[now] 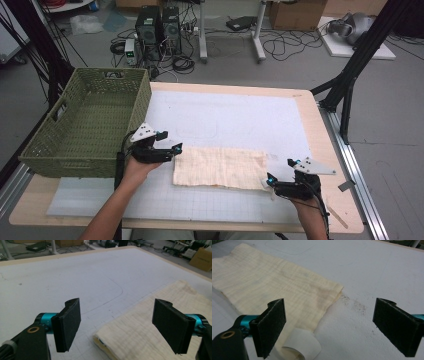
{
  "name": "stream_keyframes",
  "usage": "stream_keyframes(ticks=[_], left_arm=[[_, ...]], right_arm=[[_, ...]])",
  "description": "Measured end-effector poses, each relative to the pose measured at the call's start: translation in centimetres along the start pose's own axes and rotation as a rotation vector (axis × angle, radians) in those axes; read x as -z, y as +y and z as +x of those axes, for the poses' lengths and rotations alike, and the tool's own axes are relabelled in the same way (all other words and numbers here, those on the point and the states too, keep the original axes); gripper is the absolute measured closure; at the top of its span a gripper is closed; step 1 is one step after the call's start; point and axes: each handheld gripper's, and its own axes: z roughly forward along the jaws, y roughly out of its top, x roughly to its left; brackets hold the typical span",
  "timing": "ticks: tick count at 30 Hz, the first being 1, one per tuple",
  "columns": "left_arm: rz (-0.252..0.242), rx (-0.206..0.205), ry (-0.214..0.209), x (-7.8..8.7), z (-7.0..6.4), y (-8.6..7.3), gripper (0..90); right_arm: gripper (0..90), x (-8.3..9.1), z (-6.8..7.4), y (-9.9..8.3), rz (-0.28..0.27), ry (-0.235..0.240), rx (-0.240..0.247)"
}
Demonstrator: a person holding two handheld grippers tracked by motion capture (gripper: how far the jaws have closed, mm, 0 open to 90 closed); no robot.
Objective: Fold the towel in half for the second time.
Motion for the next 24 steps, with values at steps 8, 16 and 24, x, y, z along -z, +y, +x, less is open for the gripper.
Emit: stream_keyframes(ticks=[8, 16, 24], left_arm=[[0.076, 0.0, 0.038, -2.0, 0.5, -0.9, 34.8], [0.178, -0.033, 0.039, -3.4, 0.5, -1.7, 43.5], [0.252, -0.143, 0.044, -3.9, -0.5, -2.0, 62.1]], right_arm=[[10.7, -0.3, -0.2, -0.3, 0.014, -0.001, -0.013], [10.7, -0.6, -0.2, -0.4, 0.024, 0.0, -0.008], [10.7, -0.9, -0.1, -0.5, 0.045, 0.005, -0.004]])
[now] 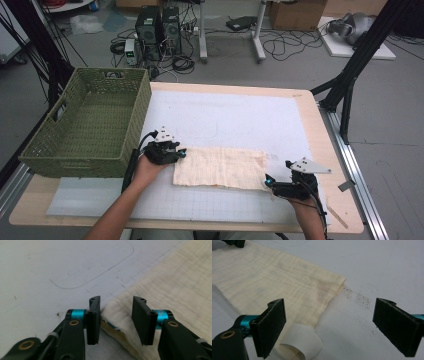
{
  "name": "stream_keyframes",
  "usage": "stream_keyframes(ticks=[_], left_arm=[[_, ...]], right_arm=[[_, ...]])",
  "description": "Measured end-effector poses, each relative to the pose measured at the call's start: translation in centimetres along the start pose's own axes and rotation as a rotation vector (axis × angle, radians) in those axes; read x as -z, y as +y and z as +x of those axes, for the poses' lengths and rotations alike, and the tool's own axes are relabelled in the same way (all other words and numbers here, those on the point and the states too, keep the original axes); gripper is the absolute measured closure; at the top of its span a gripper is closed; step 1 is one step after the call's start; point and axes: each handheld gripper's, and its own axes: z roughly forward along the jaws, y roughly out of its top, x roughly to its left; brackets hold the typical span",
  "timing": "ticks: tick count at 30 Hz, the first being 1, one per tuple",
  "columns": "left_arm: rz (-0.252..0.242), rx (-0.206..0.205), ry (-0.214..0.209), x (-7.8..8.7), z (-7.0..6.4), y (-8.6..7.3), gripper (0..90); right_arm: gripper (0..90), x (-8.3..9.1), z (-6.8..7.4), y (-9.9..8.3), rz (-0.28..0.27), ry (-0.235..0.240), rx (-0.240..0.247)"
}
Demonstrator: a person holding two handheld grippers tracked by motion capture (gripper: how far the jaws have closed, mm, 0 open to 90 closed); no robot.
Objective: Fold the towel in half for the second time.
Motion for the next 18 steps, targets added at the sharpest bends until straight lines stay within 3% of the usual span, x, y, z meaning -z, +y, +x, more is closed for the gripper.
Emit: stream_keyframes(ticks=[6, 11, 14, 18], left_arm=[[0.003, -0.029, -0.038, 0.15, -0.23, -0.07, 82.0], [0.002, 0.003, -0.057, 0.39, -0.1, -0.18, 82.8], [-0.011, 0.019, -0.068, 0.58, 0.05, -0.22, 82.7], [-0.027, 0.036, -0.079, 0.95, 0.26, -0.22, 82.4]], right_arm=[[10.7, -0.08, -0.11, -0.14, 0.013, 0.004, -0.003], [10.7, -0.28, -0.22, -0.19, 0.032, 0.003, -0.001], [10.7, -0.49, -0.09, 0.02, 0.057, -0.001, 0.054], [10.7, -0.78, -0.1, 0.37, 0.068, 0.004, 0.073]])
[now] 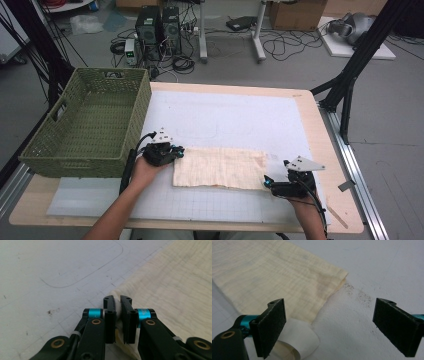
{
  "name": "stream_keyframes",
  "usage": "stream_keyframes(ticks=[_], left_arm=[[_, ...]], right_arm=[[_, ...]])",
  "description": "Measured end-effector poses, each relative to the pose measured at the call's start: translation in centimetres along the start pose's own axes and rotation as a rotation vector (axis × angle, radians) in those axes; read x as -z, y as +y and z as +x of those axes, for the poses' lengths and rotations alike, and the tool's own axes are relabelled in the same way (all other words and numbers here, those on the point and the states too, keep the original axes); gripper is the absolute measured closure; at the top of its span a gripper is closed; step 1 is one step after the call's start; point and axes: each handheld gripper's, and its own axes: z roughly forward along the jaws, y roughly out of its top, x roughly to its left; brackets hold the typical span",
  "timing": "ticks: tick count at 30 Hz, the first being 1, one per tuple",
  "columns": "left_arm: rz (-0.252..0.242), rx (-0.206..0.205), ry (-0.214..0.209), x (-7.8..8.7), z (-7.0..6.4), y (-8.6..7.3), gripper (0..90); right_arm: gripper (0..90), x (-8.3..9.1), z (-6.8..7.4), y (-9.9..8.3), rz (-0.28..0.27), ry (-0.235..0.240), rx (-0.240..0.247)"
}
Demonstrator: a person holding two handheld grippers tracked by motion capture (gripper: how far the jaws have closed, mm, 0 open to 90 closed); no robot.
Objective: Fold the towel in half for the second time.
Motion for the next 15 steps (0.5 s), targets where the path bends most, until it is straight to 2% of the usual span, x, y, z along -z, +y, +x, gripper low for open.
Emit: stream_keyframes(ticks=[3, 5, 12, 15], left_arm=[[-0.02, 0.013, -0.008, 0.2, 0.1, 0.0, 82.0], [-0.032, 0.022, -0.01, 0.2, 0.1, 0.1, 81.8], [-0.051, 0.032, -0.021, 0.6, 0.0, 0.1, 81.8], [-0.056, 0.037, -0.026, 0.6, 0.1, 0.1, 81.8]], right_arm=[[10.7, -0.3, 0.0, 0.5, 0.001, 0.045, 0.027], [10.7, -0.7, -0.2, 1.1, -0.006, 0.051, 0.033], [10.7, -3.0, -1.9, 3.5, 0.002, 0.072, -0.07], [10.7, -3.7, -2.5, 4.2, 0.014, 0.069, -0.071]])
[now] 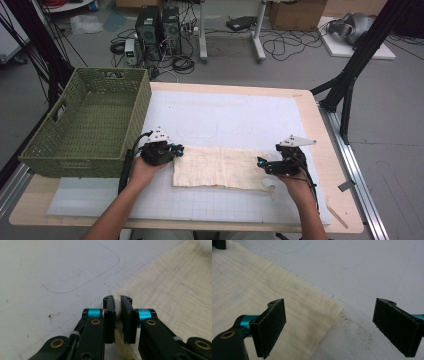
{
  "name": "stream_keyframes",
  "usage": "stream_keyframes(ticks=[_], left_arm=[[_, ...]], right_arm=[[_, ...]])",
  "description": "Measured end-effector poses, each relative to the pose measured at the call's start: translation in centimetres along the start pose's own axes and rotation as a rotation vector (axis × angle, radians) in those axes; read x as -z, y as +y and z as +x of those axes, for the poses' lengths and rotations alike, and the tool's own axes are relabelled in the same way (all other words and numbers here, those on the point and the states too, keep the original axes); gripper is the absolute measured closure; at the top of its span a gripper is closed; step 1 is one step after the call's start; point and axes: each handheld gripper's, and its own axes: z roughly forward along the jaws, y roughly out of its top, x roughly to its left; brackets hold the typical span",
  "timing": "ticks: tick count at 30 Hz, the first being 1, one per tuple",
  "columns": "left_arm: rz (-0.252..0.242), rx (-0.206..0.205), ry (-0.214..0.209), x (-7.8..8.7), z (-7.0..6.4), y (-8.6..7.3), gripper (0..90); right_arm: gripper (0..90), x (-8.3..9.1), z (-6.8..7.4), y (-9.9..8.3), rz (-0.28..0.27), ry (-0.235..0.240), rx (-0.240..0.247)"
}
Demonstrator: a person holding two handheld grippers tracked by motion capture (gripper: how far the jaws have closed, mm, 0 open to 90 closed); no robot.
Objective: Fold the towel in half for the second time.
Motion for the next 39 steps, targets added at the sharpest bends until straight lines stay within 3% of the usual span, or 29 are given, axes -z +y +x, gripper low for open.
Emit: stream_keyframes(ticks=[2, 4, 9, 16, 21, 27, 31, 34, 36, 39], left_arm=[[-0.003, 0.007, -0.003, 0.0, 0.1, 0.0, 81.5], [-0.006, 0.013, -0.006, 0.1, 0.2, 0.0, 81.2], [-0.011, 0.025, -0.014, 0.1, 0.3, -0.1, 80.8], [-0.008, 0.029, -0.015, 0.1, 0.4, -0.1, 80.6], [0.007, 0.047, -0.018, 0.1, 0.5, -0.1, 80.1], [0.009, 0.045, -0.016, 0.1, 0.5, -0.2, 80.3], [0.007, 0.031, -0.013, 0.1, 0.4, -0.1, 81.6], [-0.019, 0.017, -0.003, 0.3, 0.2, 0.1, 83.3], [-0.039, 0.016, 0.009, 0.4, 0.1, 0.2, 83.7], [-0.077, 0.007, 0.021, 0.6, -0.1, 0.3, 83.9]], right_arm=[[11.8, -0.5, -0.5, 0.4, 0.021, -0.013, 0.002], [21.3, -0.7, -1.0, 0.7, 0.041, -0.012, -0.018], [29.1, -1.7, -1.8, 0.9, 0.062, -0.011, -0.047], [41.6, -3.3, -1.2, 1.0, 0.099, 0.005, 0.012], [46.5, -4.3, -1.4, 0.5, 0.175, 0.036, 0.009], [55.8, -4.2, -1.5, 0.5, 0.174, 0.033, 0.022], [77.7, -4.2, -1.1, 0.6, 0.177, 0.062, 0.048], [83.0, -4.2, -0.7, 0.6, 0.177, 0.068, 0.07], [84.3, -4.1, -0.5, 0.6, 0.169, 0.037, 0.087], [84.3, -3.7, -0.6, 0.7, 0.105, -0.027, 0.082]])
